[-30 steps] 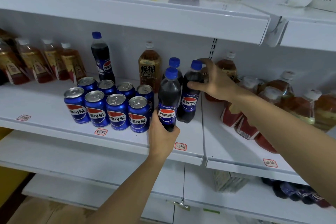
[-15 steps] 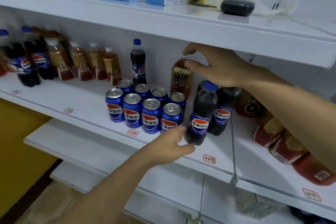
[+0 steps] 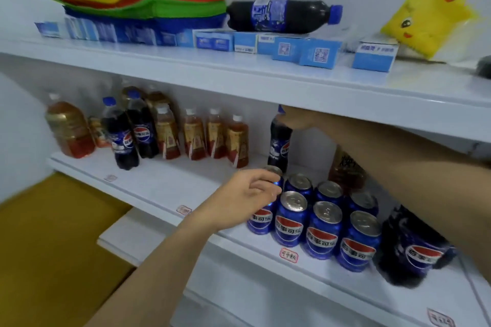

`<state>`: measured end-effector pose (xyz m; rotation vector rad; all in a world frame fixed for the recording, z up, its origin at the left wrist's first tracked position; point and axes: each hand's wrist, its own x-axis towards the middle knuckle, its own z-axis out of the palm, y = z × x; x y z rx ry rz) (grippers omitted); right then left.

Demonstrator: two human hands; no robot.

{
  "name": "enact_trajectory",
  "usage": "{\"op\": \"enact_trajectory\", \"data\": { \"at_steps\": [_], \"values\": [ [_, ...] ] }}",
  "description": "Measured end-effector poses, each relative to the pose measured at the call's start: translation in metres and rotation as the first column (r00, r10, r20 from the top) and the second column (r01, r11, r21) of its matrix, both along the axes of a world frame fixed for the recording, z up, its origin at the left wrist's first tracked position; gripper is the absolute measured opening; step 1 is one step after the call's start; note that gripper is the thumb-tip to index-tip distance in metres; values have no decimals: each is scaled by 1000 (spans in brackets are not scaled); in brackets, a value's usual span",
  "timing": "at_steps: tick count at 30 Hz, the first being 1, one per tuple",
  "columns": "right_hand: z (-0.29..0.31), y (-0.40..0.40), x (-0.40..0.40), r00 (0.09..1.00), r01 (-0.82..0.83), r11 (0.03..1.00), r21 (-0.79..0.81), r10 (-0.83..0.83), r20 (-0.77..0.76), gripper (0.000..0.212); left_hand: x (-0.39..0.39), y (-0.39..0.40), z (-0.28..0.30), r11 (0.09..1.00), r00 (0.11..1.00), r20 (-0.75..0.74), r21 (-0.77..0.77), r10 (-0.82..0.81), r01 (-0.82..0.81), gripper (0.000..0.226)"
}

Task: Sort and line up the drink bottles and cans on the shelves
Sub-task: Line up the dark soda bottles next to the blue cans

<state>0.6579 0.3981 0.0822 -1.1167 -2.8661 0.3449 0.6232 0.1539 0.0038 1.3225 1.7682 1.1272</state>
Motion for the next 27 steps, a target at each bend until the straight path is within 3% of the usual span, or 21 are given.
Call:
{"op": "enact_trajectory", "data": {
  "at_steps": [6,11,14,16,18,21,24,27],
  "values": [
    [-32,16,-36,961,126,985,-118,-150,-232,22,-77,-3,-21,999,1000,-20,30,14,-13,21],
    [-34,0,-16,805,240,933,-270,-346,-481,30,-113,18,-30,982,993,4,149,118,-118,36],
    [-24,-22,20,668,346,843,-412,-530,-523,35,-115,35,-30,951,986,11,264,164,-161,51],
    [-17,-41,43,542,362,793,-490,-607,-581,30,-112,47,-26,906,966,93,337,240,-257,51],
    [-13,-66,59,362,297,766,-570,-643,-675,28,-105,53,-19,877,928,283,345,242,-334,46],
    [-4,-109,73,156,119,769,-629,-640,-753,23,-87,43,-8,908,778,619,259,106,-330,42],
    [2,-153,99,23,-9,784,-621,-620,-784,2,-61,23,1,921,815,578,296,38,-252,26],
    [-3,-189,126,-61,-42,809,-586,-588,-807,16,-39,13,2,898,873,487,372,26,-234,4]
  ]
}}
